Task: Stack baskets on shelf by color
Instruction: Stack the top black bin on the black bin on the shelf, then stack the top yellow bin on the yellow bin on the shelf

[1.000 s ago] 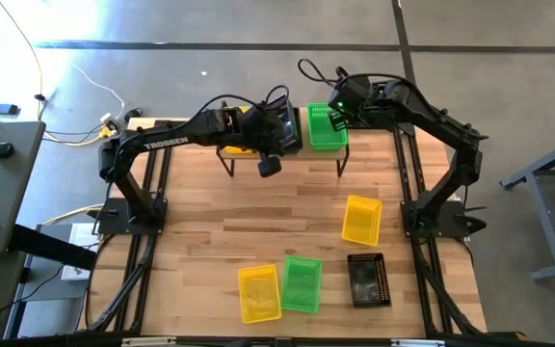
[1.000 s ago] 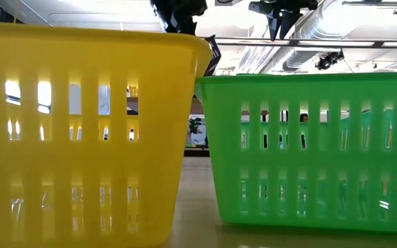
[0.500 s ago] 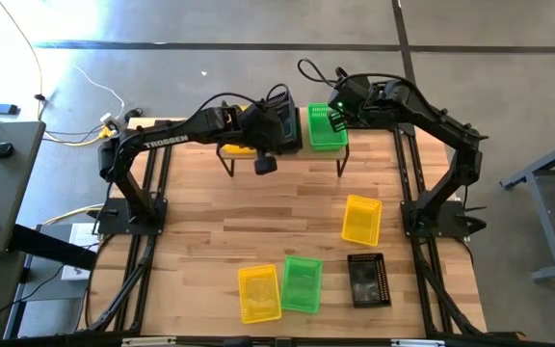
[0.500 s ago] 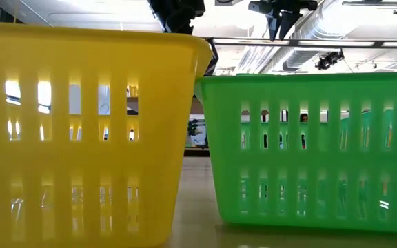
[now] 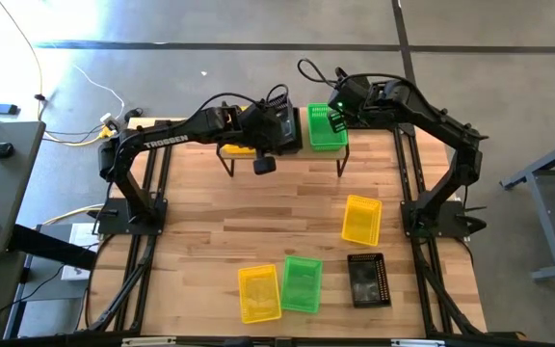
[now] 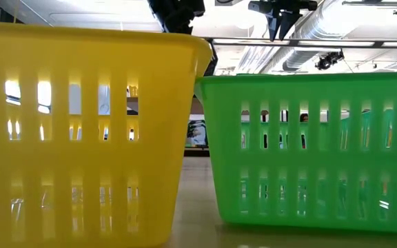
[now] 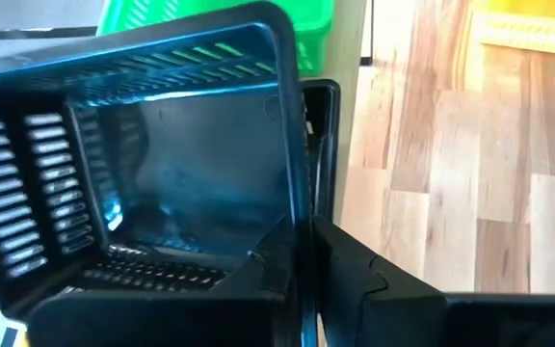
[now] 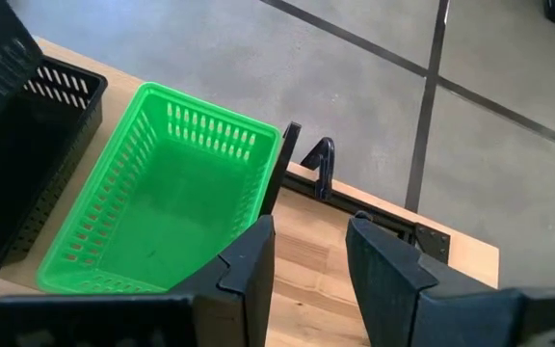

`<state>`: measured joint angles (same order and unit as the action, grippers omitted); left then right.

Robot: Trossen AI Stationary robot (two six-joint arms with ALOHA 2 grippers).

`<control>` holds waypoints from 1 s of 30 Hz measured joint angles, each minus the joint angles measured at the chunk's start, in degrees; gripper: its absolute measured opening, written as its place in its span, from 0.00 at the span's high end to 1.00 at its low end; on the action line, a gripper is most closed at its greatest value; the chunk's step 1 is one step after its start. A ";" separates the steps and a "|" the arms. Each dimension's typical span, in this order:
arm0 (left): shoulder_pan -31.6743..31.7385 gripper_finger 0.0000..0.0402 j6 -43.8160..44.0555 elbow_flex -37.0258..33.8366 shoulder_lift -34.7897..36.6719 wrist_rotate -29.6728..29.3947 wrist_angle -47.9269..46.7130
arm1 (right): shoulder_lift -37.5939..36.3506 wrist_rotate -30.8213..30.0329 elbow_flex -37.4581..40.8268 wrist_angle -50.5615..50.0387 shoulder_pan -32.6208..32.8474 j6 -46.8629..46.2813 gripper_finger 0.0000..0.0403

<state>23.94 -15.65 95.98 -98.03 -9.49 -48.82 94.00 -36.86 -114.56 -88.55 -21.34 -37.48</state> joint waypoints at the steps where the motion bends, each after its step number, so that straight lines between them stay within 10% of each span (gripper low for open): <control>1: 0.00 0.93 0.01 0.00 -0.01 -0.10 0.00 | 0.00 0.00 0.00 0.00 0.00 0.00 0.71; 17: -0.02 0.79 2.12 0.00 0.01 -0.28 2.12 | 0.00 0.71 0.00 0.00 0.00 0.30 0.71; 30: -0.51 0.79 3.07 0.00 6.61 0.43 -0.26 | 0.00 13.11 0.00 -0.55 5.63 4.92 0.71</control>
<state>23.44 -12.58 95.98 -91.42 -9.05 -49.08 94.00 -23.75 -114.56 -89.10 -15.71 -32.56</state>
